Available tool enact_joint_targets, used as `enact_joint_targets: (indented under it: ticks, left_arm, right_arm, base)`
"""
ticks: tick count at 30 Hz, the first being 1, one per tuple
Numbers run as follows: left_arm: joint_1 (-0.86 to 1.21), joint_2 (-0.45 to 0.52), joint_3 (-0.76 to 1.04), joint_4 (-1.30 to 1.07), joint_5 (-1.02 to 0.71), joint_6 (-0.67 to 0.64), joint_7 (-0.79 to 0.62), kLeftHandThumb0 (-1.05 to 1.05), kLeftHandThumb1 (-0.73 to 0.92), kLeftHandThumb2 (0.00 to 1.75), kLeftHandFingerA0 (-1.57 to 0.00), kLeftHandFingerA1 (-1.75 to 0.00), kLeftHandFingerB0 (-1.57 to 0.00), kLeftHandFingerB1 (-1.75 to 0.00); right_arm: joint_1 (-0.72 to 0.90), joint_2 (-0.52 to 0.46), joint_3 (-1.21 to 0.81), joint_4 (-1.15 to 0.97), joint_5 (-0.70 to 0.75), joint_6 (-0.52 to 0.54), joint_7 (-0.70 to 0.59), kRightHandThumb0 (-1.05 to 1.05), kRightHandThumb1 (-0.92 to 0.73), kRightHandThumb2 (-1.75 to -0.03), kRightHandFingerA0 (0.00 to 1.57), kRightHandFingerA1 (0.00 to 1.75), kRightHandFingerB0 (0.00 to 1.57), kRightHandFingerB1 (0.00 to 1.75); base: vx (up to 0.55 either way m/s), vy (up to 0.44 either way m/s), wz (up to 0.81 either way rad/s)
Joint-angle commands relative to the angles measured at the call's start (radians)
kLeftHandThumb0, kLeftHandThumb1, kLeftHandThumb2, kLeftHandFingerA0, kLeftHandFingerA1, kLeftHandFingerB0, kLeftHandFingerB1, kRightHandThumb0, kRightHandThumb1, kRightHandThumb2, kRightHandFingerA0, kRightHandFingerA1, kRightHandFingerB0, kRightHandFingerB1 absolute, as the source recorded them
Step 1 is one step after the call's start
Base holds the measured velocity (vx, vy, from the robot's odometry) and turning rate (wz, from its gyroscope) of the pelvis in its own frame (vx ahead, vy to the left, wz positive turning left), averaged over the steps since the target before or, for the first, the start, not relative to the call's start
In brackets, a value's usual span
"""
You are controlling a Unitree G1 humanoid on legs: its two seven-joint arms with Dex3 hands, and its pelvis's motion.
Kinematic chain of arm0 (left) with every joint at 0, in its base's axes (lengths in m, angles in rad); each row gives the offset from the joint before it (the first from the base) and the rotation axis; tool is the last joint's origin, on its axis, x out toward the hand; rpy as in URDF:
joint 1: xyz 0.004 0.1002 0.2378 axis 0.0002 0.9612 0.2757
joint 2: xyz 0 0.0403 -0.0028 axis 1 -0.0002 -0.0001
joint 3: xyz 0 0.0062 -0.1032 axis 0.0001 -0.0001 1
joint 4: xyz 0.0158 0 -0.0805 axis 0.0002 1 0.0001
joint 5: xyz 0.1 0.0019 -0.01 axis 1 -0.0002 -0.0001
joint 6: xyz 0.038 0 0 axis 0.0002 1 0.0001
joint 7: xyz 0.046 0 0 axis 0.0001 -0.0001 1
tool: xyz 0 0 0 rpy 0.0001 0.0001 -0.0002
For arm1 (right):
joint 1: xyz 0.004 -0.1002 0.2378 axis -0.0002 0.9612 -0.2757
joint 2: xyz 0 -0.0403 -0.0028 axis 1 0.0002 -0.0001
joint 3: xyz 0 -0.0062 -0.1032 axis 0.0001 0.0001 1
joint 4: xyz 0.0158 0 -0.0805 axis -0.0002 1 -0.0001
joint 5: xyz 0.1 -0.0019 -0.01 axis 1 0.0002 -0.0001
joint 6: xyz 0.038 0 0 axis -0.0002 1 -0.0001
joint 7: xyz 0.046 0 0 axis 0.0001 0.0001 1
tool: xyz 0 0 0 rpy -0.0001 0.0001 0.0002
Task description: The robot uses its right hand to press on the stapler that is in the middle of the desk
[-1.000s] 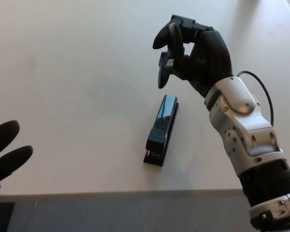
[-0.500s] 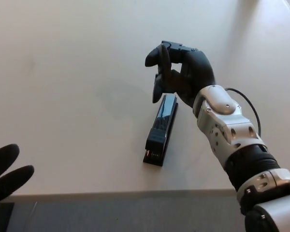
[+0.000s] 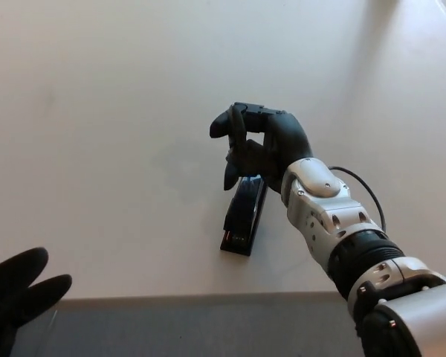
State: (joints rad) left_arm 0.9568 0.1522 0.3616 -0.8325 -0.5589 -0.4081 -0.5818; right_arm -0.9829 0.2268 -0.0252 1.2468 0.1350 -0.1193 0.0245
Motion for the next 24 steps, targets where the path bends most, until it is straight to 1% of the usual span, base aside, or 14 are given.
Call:
enact_joint_targets:
  ticks: [1, 4, 5, 6, 11, 12, 13, 15, 16, 17, 18, 21, 22, 24]
  left_arm:
    - [0.016, -0.019, -0.001, -0.003, -0.022, -0.071, -0.022, -0.94, 0.77, 1.24, -0.11, -0.59, 0.00, -0.41]
    - [0.033, -0.028, -0.010, -0.005, -0.034, -0.071, -0.022, -0.94, 0.76, 1.23, -0.10, -0.58, 0.00, -0.44]
    - [0.038, -0.032, -0.016, -0.008, -0.042, -0.065, -0.018, -1.01, 0.92, 0.73, -0.11, -0.55, -0.06, -0.44]
    - [0.045, -0.030, -0.024, -0.007, -0.053, -0.062, -0.025, -0.94, 0.75, 1.23, -0.09, -0.58, -0.01, -0.45]
    - [0.061, -0.033, -0.042, -0.009, -0.072, -0.073, -0.039, -0.94, 0.76, 1.23, -0.09, -0.58, 0.00, -0.48]
    - [0.066, -0.026, -0.044, -0.010, -0.075, -0.066, -0.042, -0.93, 0.74, 1.22, -0.02, -0.55, 0.00, -0.46]
    - [0.069, -0.024, -0.049, -0.012, -0.078, -0.060, -0.042, -0.94, 0.73, 1.21, -0.10, -0.59, 0.00, -0.50]
    - [0.062, -0.023, -0.058, -0.012, -0.074, -0.059, -0.040, -0.94, 0.74, 1.21, -0.11, -0.59, 0.00, -0.46]
    - [0.059, -0.025, -0.064, -0.012, -0.073, -0.058, -0.038, -1.02, 0.92, 0.76, -0.13, -0.57, -0.04, -0.45]
    - [0.065, -0.023, -0.071, -0.018, -0.077, -0.049, -0.035, -1.00, 0.77, 1.23, -0.13, -0.61, 0.00, -0.49]
    - [0.068, -0.021, -0.071, -0.023, -0.075, -0.046, -0.033, -1.00, 0.77, 1.23, -0.13, -0.61, 0.00, -0.49]
    - [0.069, -0.008, -0.075, -0.029, -0.088, -0.033, -0.035, -0.94, 0.70, 1.20, -0.14, -0.63, 0.00, -0.51]
    - [0.077, -0.009, -0.078, -0.031, -0.089, -0.033, -0.034, -1.04, 0.92, 0.72, -0.08, -0.61, -0.01, -0.49]
    - [0.112, -0.025, -0.089, -0.021, -0.089, -0.057, -0.056, -1.02, 0.92, 0.73, -0.08, -0.61, -0.02, -0.51]
  right_arm:
    - [0.036, 0.075, 0.019, 0.032, -0.056, -0.024, -0.048, -0.63, -0.68, -1.18, 1.36, 1.46, 1.18, 1.38]
    - [0.090, 0.079, 0.059, 0.053, -0.101, -0.049, -0.056, -0.60, -0.72, -1.21, 1.37, 1.46, 1.18, 1.37]
    - [0.105, 0.079, 0.067, 0.059, -0.108, -0.045, -0.064, -0.60, -0.69, -1.19, 1.36, 1.45, 1.19, 1.37]
    - [0.123, 0.076, 0.074, 0.064, -0.115, -0.040, -0.070, -0.59, -0.67, -1.18, 1.35, 1.44, 1.20, 1.37]
    - [0.198, 0.069, 0.090, 0.083, -0.133, -0.033, -0.073, -0.63, -0.73, -1.22, 1.35, 1.47, 1.23, 1.41]
    - [0.215, 0.073, 0.092, 0.087, -0.134, -0.029, -0.073, -0.63, -0.74, -1.22, 1.35, 1.47, 1.21, 1.40]
    - [0.229, 0.078, 0.095, 0.090, -0.136, -0.028, -0.072, -0.63, -0.71, -1.20, 1.36, 1.47, 1.24, 1.41]
    - [0.244, 0.084, 0.106, 0.094, -0.144, -0.023, -0.069, -0.63, -0.69, -1.20, 1.34, 1.46, 1.22, 1.40]
    - [0.250, 0.088, 0.120, 0.099, -0.156, -0.011, -0.072, -0.64, -0.68, -1.20, 1.34, 1.47, 1.23, 1.41]
    - [0.270, 0.096, 0.145, 0.106, -0.178, -0.003, -0.079, -0.62, -0.70, -1.20, 1.34, 1.45, 1.23, 1.40]
    - [0.280, 0.098, 0.152, 0.108, -0.181, -0.008, -0.079, -0.62, -0.70, -1.20, 1.34, 1.45, 1.23, 1.40]
    - [0.309, 0.100, 0.170, 0.114, -0.188, -0.012, -0.084, -0.65, -0.67, -1.19, 1.36, 1.48, 1.27, 1.43]
    - [0.317, 0.101, 0.171, 0.114, -0.183, -0.013, -0.085, -0.66, -0.67, -1.20, 1.37, 1.48, 1.26, 1.43]
    - [0.352, 0.104, 0.180, 0.116, -0.183, -0.018, -0.089, -0.66, -0.69, -1.20, 1.36, 1.48, 1.25, 1.43]
  base:
    - [0.00, 0.000, 0.00]
    - [0.00, 0.000, 0.00]
    - [0.00, 0.000, 0.00]
    - [0.00, 0.000, 0.00]
    - [0.00, 0.000, 0.00]
    - [0.00, 0.000, 0.00]
    - [0.00, 0.000, 0.00]
    - [0.00, 0.000, 0.00]
    - [0.00, 0.000, 0.00]
    - [0.00, 0.000, 0.00]
    - [0.00, 0.000, 0.00]
    - [0.00, 0.000, 0.00]
    - [0.00, 0.000, 0.00]
    - [0.00, 0.000, 0.00]
